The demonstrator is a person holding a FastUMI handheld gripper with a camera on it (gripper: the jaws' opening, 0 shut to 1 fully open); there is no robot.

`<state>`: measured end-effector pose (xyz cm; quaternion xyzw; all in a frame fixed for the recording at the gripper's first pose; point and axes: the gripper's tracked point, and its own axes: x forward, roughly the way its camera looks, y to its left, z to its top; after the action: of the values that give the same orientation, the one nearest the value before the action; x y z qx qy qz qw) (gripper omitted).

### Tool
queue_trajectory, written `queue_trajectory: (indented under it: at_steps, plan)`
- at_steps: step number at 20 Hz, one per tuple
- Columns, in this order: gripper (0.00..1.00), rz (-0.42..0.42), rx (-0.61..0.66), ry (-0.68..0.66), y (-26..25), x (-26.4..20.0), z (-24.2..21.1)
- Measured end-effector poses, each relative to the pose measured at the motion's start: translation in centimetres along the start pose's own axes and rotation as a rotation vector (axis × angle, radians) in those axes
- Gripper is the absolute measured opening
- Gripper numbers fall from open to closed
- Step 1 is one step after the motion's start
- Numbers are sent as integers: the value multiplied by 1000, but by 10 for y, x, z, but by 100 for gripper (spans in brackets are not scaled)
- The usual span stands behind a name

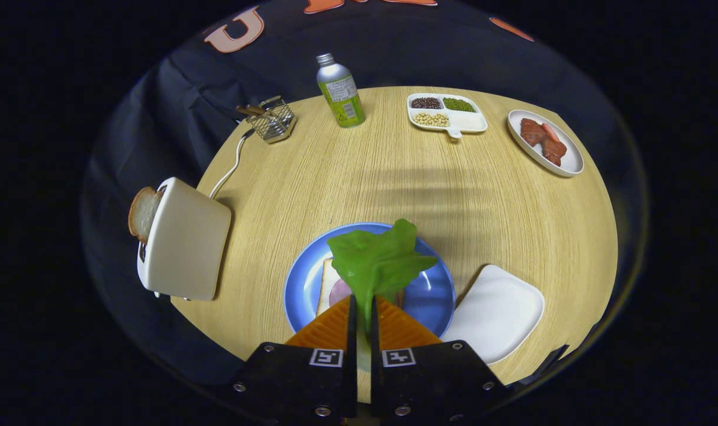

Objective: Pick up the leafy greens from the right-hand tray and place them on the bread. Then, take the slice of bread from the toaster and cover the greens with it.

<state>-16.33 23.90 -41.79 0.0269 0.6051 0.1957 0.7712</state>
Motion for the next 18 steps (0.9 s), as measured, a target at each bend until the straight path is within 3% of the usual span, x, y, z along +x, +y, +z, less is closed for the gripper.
queue_trajectory:
  at_steps: [4,6,9,11,18]
  plan:
    - [15,0,-15,26,9,4,-8]
    - [24,-20,-20,0,7,6,-5]
    - [49,-43,8,-23,9,0,-2]
    - [59,-63,21,-55,13,-8,8]
    - [84,-14,5,-125,88,-56,50]
